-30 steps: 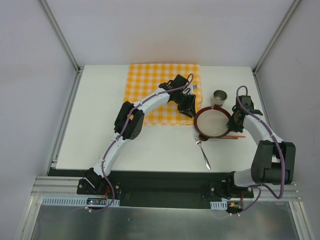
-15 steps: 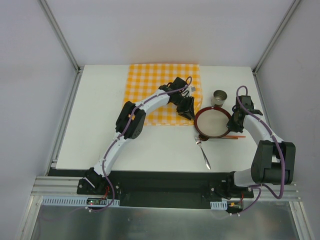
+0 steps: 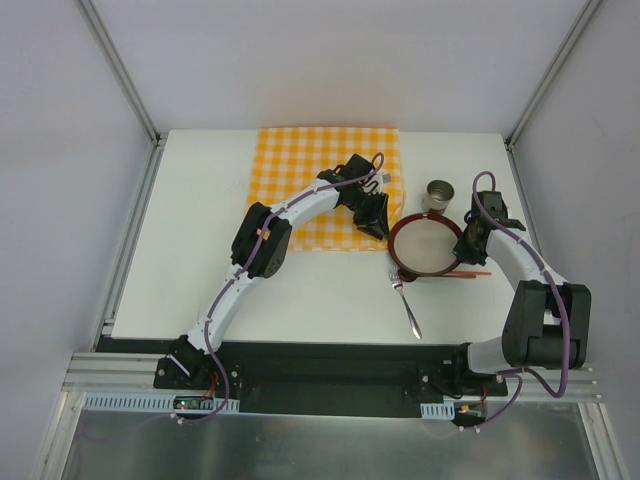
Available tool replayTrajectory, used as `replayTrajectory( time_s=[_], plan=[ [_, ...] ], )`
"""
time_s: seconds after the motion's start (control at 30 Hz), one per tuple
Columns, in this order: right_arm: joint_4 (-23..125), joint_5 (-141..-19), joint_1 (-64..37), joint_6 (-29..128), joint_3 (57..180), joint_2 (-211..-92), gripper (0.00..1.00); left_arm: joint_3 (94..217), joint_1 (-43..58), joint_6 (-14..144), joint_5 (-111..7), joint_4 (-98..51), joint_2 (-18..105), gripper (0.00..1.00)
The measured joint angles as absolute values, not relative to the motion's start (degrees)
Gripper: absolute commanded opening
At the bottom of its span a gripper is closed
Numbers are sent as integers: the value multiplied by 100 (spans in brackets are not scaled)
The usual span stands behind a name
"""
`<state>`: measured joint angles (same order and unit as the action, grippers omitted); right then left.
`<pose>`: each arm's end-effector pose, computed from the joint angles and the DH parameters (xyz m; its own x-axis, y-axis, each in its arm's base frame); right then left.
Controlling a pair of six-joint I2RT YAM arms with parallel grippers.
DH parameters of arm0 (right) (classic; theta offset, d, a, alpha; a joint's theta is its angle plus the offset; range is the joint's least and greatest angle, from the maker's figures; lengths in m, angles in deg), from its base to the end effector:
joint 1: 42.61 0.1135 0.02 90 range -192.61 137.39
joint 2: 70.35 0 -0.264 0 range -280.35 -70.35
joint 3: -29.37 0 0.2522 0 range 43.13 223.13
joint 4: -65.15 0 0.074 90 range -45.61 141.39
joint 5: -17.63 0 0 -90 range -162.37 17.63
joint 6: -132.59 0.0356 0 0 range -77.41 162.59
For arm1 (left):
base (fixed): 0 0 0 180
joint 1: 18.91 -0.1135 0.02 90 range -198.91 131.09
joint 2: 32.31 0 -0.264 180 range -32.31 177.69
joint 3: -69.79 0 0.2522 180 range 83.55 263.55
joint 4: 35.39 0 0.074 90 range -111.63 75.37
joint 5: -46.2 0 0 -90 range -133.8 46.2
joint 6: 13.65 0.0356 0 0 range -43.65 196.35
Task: Set the dinner table for one person
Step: Pick up the plate at the center of the board.
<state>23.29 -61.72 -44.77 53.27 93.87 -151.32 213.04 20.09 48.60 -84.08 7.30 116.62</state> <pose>0.2772 -0.0170 0.2100 -0.8109 0.2128 -0.5451 0.2893 0.9555 -0.0573 0.4241 -0.3730 0.1492 -0.8930 0.2661 -0.3629 0.4498 0.5045 -0.7370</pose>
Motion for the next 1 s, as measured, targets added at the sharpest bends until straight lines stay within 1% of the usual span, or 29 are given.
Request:
replayTrajectory(
  time_s=[1.0],
  plan=[
    [2331, -6172, -4477, 5327, 9387, -15261, 1, 21302, 2040, 4860, -8418, 712, 11651, 26]
  ],
)
